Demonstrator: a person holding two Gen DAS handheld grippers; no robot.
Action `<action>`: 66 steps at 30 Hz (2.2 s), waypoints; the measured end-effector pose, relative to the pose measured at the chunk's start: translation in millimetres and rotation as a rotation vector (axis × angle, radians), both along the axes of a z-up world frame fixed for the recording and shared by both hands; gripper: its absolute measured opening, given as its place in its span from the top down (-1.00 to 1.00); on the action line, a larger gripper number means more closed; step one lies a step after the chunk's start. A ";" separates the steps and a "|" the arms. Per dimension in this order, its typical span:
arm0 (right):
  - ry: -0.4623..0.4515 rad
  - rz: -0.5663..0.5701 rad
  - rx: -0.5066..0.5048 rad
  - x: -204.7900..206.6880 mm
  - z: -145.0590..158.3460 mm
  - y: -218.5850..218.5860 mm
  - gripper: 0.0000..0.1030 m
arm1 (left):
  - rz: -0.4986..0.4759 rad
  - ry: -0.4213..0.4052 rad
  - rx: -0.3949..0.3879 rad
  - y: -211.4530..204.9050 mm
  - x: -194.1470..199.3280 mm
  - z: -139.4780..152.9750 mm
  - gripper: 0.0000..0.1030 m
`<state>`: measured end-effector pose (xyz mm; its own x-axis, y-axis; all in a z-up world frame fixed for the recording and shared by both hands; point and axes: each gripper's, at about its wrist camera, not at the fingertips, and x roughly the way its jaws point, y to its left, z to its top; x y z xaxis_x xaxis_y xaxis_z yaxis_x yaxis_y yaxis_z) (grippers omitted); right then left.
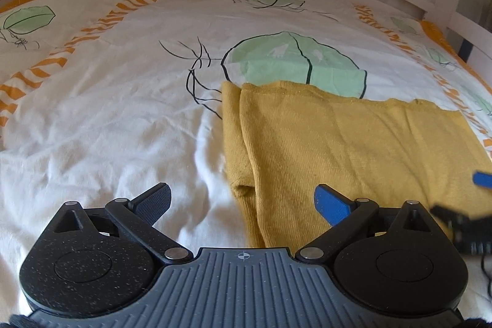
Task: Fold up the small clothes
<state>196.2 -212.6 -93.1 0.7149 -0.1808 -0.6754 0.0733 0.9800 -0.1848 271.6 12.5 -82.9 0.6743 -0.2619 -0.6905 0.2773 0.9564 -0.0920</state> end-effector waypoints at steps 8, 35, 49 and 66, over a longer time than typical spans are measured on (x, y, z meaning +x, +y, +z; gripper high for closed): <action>0.030 0.017 0.103 -31.6 2.2 -5.5 -0.98 | 0.034 0.061 0.030 2.1 5.6 -9.1 -0.95; 0.024 -0.125 0.692 1.8 -8.6 -204.7 -1.00 | 0.049 0.041 0.073 -4.8 0.0 -20.8 -0.99; 0.021 -0.059 0.850 32.9 -13.8 -218.9 -0.27 | 0.053 0.057 0.051 -2.7 3.7 -18.7 -0.98; 0.079 -0.020 0.746 52.3 76.3 -136.1 0.50 | 0.036 0.072 -0.063 16.4 4.1 3.3 -0.96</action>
<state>248.5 -348.7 -16.8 0.6607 0.3325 -0.6730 0.1069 0.8457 0.5228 275.7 28.8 -79.7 0.6336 -0.2827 -0.7202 0.2331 0.9573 -0.1708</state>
